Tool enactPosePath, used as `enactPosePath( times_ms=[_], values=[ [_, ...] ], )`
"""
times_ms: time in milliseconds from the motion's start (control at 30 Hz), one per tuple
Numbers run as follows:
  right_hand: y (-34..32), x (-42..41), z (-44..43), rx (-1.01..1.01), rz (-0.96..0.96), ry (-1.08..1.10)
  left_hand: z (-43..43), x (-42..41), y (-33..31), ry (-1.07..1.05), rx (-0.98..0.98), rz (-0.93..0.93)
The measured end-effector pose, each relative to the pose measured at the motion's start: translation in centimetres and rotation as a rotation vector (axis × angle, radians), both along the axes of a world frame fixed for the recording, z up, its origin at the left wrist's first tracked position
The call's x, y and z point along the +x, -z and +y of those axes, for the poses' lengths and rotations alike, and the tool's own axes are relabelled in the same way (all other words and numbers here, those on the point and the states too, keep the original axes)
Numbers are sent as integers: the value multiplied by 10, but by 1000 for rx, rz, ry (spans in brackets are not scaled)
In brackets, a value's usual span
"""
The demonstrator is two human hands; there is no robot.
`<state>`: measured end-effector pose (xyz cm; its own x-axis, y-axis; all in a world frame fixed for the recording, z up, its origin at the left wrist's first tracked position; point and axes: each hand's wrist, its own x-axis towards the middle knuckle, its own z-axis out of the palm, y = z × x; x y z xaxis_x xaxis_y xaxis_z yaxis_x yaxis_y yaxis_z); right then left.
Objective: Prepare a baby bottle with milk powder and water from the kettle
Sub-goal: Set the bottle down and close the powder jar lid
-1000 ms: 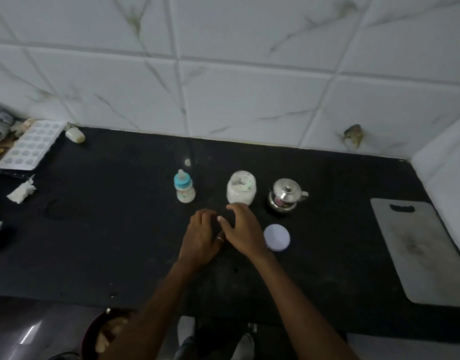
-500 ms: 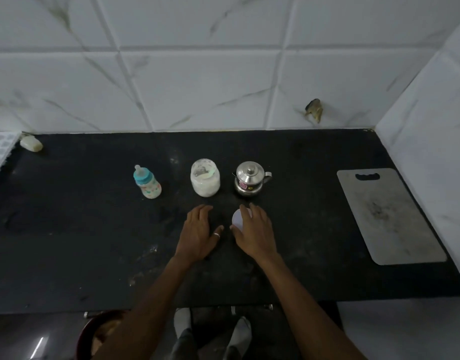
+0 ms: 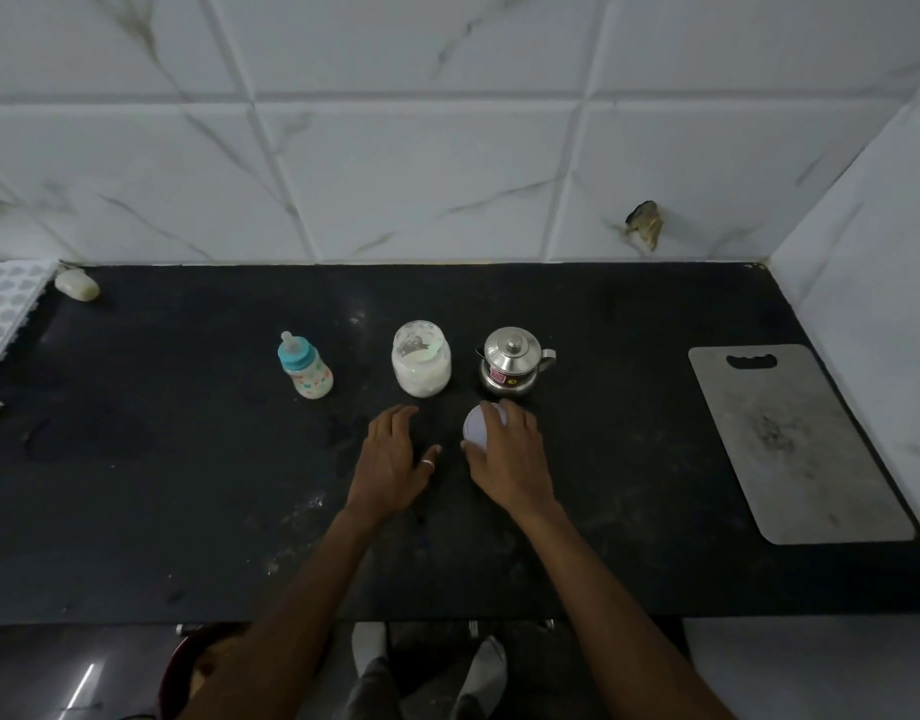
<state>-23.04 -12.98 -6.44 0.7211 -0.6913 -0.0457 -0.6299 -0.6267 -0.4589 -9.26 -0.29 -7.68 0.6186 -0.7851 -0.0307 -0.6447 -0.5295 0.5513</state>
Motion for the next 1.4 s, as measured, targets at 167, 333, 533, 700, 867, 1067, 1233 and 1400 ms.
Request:
enactPosePath(
  times_ms=[167, 333, 533, 700, 867, 1067, 1233, 1400],
  values=[
    [-33, 33, -4, -60, -140, -20, -4, 15, -12, -20, -52, 10],
    [-68, 73, -9, -125, -199, -80, -15, 40, -30, -33, -132, 5],
    [-93, 121, -22, -105, -81, -174, -37, 83, -44, -37, -168, 111],
    [-90, 143, -24, -29, 43, -215, -55, 111, -30, 72, -199, 243],
    [-85, 148, -27, 1, 133, -222, -63, 112, -19, 105, -238, 382],
    [-88, 147, -33, 66, 169, -211, -67, 106, -8, 86, -270, 386],
    [-95, 151, -37, 61, 207, -241, -69, 107, -8, 60, -260, 374],
    [-97, 154, -39, 28, 246, -233, -70, 105, -6, 48, -276, 379]
  ],
)
